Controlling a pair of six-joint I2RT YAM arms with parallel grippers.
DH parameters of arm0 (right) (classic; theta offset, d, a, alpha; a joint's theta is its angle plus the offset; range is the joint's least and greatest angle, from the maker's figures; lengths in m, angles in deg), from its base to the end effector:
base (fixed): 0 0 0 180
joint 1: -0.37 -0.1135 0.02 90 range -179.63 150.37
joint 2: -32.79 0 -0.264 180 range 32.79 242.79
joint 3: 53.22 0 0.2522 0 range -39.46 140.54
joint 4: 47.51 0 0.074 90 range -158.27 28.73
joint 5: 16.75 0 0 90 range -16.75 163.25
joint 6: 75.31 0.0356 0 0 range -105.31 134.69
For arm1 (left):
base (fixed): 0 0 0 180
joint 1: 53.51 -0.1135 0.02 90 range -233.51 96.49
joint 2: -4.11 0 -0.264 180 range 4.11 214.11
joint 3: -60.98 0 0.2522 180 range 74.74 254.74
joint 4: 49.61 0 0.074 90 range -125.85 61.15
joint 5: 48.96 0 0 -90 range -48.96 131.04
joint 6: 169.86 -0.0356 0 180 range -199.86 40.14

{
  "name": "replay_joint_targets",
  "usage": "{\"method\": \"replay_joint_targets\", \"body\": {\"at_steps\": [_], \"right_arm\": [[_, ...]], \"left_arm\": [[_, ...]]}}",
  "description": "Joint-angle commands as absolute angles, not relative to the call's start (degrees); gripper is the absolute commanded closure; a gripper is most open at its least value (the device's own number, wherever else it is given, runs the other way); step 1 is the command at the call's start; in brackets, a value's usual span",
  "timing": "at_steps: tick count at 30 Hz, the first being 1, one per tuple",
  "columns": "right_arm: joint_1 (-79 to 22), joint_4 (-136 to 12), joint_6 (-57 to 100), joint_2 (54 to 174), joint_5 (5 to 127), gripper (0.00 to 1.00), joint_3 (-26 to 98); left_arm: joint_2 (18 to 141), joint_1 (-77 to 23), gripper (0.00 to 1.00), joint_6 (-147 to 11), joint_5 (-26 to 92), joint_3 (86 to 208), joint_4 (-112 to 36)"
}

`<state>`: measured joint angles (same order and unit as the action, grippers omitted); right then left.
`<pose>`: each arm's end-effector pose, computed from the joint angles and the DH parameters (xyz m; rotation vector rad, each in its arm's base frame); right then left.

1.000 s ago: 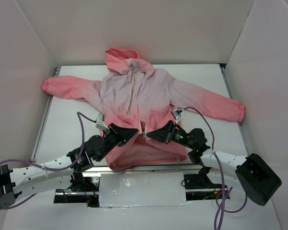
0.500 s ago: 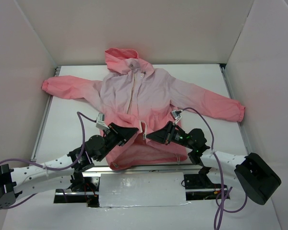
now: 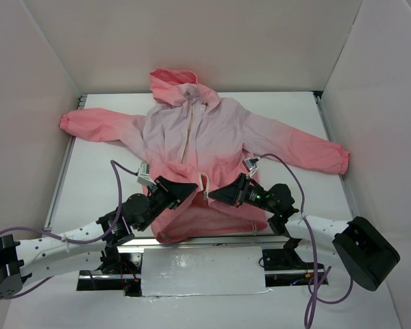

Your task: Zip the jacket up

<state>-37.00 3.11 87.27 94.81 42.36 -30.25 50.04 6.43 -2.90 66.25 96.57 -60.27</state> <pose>0.1434 0.1325 0.2087 -0.0329 1.7155 1.8886 0.1086 -0.1574 0.2585 -0.6456 1.6658 -1.4871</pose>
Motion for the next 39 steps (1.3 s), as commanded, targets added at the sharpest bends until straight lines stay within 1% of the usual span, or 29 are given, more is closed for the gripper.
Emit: {"method": "replay_joint_targets", "body": {"at_steps": [1, 39], "right_arm": [[-37.5, 9.5, 87.4, 95.1, 41.3, 1.00, -28.5], [-37.3, 10.5, 87.7, 98.5, 41.3, 1.00, -25.5]], "left_arm": [[50.2, 6.7, 1.00, -2.2, 65.6, 96.4, -63.9], [48.5, 6.7, 1.00, -3.4, 64.5, 95.8, -63.4]]}}
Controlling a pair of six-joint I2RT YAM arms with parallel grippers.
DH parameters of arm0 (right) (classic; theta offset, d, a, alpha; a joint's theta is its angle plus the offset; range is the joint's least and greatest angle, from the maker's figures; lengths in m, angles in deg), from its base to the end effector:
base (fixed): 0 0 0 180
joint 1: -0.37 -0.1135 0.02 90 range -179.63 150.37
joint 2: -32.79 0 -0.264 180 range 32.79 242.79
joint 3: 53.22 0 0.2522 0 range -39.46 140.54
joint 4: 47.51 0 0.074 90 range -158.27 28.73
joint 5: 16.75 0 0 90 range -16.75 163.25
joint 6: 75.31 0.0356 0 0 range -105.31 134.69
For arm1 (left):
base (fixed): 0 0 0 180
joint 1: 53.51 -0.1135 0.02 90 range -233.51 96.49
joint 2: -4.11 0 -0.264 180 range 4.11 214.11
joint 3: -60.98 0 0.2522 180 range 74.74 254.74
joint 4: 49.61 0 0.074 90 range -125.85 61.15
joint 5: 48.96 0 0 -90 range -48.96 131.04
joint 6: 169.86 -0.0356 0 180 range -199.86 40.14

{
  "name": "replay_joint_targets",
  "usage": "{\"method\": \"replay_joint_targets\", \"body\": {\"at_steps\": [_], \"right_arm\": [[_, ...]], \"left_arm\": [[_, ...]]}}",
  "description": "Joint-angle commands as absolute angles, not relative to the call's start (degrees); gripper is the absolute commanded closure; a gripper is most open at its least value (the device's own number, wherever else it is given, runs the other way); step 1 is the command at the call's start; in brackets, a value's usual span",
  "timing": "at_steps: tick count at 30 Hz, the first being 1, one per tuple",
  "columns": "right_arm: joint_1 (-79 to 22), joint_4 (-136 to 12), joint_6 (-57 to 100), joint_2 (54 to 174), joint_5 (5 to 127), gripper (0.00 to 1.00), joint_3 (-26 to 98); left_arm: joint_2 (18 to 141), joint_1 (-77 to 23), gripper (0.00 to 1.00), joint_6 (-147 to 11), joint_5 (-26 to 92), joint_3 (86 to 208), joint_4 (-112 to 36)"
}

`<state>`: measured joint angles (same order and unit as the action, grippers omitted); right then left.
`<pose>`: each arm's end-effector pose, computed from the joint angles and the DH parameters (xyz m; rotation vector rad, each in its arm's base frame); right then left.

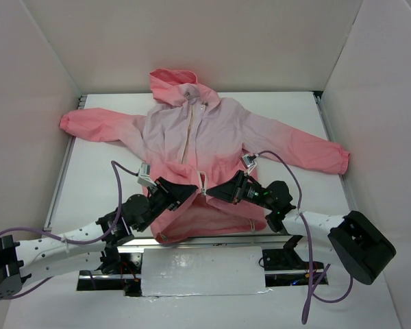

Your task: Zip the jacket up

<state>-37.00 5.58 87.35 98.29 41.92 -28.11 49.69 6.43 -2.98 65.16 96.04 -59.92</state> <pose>0.1513 0.1388 0.2133 -0.0497 1.6968 1.8987 0.1076 -0.1569 0.2556 -0.6296 1.6850 -1.4917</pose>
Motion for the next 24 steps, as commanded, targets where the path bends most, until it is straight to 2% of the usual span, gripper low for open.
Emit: {"method": "replay_joint_targets", "body": {"at_steps": [1, 17, 24], "right_arm": [[-37.2, 10.4, 87.9, 98.5, 41.4, 1.00, -25.3], [-36.3, 6.8, 88.3, 99.3, 40.3, 1.00, -23.6], [-35.4, 0.4, 85.4, 98.1, 39.8, 1.00, -22.3]], "left_arm": [[48.4, 6.7, 1.00, -3.7, 64.7, 95.9, -63.3], [49.1, 6.7, 1.00, -7.6, 61.0, 94.9, -67.0], [48.1, 6.7, 1.00, -8.0, 60.6, 93.7, -68.1]]}}
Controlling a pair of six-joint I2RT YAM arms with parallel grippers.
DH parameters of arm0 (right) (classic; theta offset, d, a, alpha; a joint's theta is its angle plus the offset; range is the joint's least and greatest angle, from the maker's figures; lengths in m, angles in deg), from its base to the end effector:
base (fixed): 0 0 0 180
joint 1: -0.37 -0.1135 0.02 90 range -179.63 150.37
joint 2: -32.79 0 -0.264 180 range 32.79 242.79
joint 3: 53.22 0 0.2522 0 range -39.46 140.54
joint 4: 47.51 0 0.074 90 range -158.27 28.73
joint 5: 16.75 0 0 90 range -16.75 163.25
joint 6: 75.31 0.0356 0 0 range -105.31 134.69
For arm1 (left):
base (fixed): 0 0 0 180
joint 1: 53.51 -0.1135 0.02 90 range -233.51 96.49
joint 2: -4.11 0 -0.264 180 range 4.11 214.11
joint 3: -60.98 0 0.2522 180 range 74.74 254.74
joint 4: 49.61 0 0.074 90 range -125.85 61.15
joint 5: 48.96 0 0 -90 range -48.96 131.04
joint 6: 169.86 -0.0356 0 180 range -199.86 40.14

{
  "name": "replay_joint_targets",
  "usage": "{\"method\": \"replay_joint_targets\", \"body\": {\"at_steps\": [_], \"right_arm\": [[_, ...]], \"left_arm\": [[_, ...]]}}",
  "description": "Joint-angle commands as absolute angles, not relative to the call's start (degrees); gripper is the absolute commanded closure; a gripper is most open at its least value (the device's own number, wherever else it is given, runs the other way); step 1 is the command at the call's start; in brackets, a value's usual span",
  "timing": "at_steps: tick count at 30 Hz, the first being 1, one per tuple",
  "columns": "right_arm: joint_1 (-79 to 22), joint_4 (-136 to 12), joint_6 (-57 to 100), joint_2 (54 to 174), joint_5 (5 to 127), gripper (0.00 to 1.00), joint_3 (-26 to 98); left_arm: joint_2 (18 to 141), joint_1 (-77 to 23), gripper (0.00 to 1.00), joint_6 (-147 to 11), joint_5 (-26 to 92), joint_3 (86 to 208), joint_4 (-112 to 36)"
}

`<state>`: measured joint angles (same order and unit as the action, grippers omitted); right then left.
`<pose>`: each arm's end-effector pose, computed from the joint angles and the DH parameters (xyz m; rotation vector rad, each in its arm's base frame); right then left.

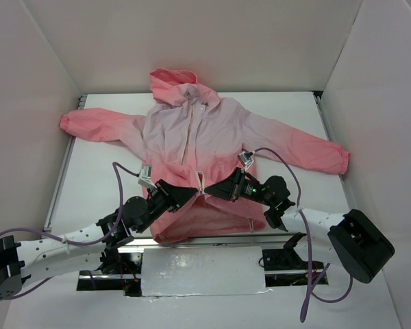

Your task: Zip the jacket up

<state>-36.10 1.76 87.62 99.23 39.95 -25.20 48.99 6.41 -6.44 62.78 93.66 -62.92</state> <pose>0.1604 0.1429 0.2183 -0.0505 1.7417 1.9010 0.1049 -0.1548 0.2486 -0.5430 1.6884 -1.4971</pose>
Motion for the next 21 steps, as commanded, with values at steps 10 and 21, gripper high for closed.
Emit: {"method": "replay_joint_targets", "body": {"at_steps": [10, 21], "right_arm": [[-33.6, -6.6, 79.7, 96.6, 36.7, 1.00, -21.5], [-33.2, -6.5, 79.4, 94.8, 35.8, 1.00, -21.7]], "left_arm": [[48.5, 6.6, 1.00, -9.4, 57.9, 93.6, -69.2], [49.5, 6.6, 1.00, -10.3, 55.5, 93.6, -69.7]]}}
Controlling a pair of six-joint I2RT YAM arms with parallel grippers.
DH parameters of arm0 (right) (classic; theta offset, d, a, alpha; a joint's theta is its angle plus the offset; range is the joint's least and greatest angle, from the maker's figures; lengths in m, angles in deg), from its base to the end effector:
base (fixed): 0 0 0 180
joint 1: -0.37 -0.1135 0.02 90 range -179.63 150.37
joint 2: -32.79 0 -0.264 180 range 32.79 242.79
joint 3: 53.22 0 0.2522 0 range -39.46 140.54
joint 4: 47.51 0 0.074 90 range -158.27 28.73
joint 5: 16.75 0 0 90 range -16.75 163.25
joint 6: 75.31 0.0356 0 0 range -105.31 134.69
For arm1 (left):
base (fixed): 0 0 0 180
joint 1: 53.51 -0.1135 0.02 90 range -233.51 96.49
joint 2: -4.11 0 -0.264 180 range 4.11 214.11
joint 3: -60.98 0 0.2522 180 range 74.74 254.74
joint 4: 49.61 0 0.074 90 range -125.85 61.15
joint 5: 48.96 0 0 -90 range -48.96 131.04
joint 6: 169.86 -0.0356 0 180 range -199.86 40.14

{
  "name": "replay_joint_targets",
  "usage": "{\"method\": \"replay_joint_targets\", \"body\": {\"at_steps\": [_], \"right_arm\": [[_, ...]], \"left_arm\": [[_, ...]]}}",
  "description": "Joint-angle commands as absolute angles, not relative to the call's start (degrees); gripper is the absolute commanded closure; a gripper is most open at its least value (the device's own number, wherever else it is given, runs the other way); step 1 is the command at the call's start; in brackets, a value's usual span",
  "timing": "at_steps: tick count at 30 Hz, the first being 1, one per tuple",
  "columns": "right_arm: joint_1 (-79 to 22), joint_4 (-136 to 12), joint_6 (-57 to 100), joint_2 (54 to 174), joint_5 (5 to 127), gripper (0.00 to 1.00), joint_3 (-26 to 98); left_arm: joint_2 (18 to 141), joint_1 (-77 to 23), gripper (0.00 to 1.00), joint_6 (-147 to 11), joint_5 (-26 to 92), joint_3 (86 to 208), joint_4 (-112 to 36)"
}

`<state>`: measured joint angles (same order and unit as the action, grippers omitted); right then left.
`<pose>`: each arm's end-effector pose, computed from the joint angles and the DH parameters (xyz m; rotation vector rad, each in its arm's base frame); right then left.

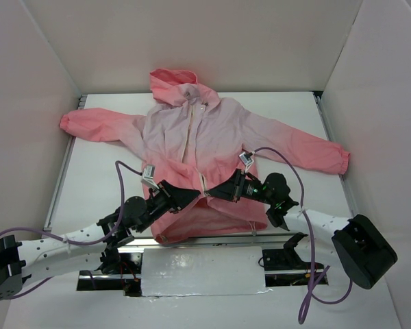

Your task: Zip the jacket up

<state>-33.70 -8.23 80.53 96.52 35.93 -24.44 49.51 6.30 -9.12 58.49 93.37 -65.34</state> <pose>0.1634 0.1366 0.2135 -0.1323 1.8329 1.8009 0.1039 -0.1573 0.2498 -0.4420 1.6959 -1.5370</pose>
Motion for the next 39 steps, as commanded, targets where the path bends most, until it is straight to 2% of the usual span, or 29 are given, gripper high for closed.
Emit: {"method": "replay_joint_targets", "body": {"at_steps": [1, 11, 19, 28, 36, 39], "right_arm": [[-33.3, -6.4, 79.5, 94.8, 35.8, 1.00, -21.8], [-32.4, -6.8, 80.9, 93.0, 36.6, 1.00, -21.2], [-32.5, -17.3, 74.6, 93.2, 37.1, 1.00, -18.1], [-32.6, -27.0, 71.2, 88.8, 38.2, 1.00, -20.6], [-32.5, -26.2, 70.1, 86.3, 34.9, 0.92, -25.0], [-32.6, -29.4, 68.5, 85.0, 34.5, 0.85, -25.2]], "left_arm": [[49.2, 6.6, 1.00, -10.3, 55.5, 93.6, -69.4], [50.1, 6.6, 1.00, -13.2, 53.7, 95.6, -62.4], [49.4, 6.6, 1.00, -13.8, 53.3, 94.8, -62.2], [53.0, 6.3, 1.00, -13.3, 49.9, 95.0, -62.1], [54.5, 6.0, 1.00, -13.0, 50.5, 96.4, -58.1], [54.6, 6.0, 1.00, -12.3, 50.5, 96.1, -58.3]]}}
